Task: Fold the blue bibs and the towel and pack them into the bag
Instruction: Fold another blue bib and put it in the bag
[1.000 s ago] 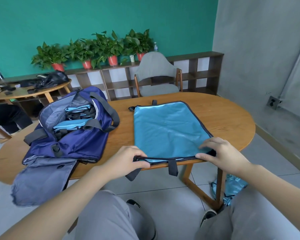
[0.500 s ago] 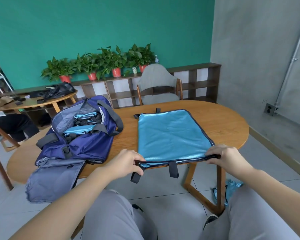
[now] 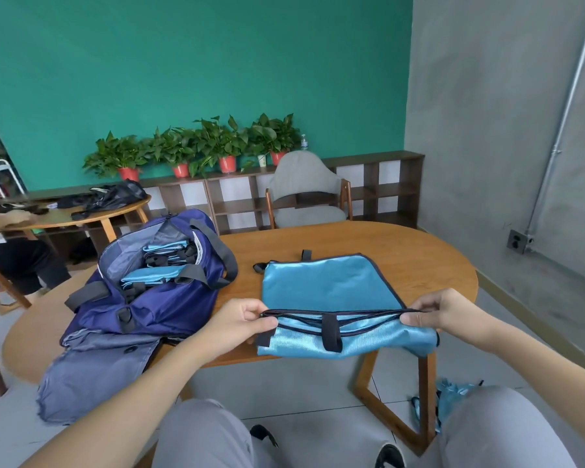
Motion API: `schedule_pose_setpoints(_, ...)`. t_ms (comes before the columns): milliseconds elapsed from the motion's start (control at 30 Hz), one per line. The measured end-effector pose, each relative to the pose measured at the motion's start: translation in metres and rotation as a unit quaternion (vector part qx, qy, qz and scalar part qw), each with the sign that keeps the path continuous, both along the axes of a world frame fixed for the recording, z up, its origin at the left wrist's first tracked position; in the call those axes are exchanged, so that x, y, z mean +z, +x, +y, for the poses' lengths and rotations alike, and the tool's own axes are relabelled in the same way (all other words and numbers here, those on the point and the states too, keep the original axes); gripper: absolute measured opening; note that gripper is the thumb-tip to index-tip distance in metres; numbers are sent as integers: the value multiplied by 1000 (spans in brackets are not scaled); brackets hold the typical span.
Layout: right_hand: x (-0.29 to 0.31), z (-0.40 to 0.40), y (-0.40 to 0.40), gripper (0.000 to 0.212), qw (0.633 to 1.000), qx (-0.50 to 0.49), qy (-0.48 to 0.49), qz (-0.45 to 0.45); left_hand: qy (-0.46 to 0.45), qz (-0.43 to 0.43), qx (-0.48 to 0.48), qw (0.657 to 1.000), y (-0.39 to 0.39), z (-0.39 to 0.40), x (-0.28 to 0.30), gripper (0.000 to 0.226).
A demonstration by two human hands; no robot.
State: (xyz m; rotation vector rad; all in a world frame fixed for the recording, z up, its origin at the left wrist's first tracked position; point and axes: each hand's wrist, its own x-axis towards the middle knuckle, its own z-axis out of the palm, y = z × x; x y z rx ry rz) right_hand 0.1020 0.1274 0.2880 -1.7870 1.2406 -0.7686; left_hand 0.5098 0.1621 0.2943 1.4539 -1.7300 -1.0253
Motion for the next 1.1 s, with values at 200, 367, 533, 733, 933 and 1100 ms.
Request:
schedule_pose_setpoints(200,22,-39,8,35,993,-29,74,-86,-8,97,9,995,5,-33,14,25)
schedule_pose_setpoints(367,25,-107,34,30,993,-56,60,-90,-53,82,64,993,16,-91,8,10)
schedule_pose_setpoints(533,5,-169,57,22,995,-89,31,-39,-73,52,138,986,20,-152,-23,8)
schedule_pose_setpoints(733,-49,-202,63,37,981,-167,-15,97,-100,-103,247,958,12,-178,-67,21)
schedule_pose_setpoints(933,-49,-199,62,36,978,-189,-25,85,-106,-67,277,953,11,-178,-66,24)
schedule_pose_setpoints(1100,-48,-191,65,29,974,-187,-93,91,-140,-23,316,938,8,-167,-60,21)
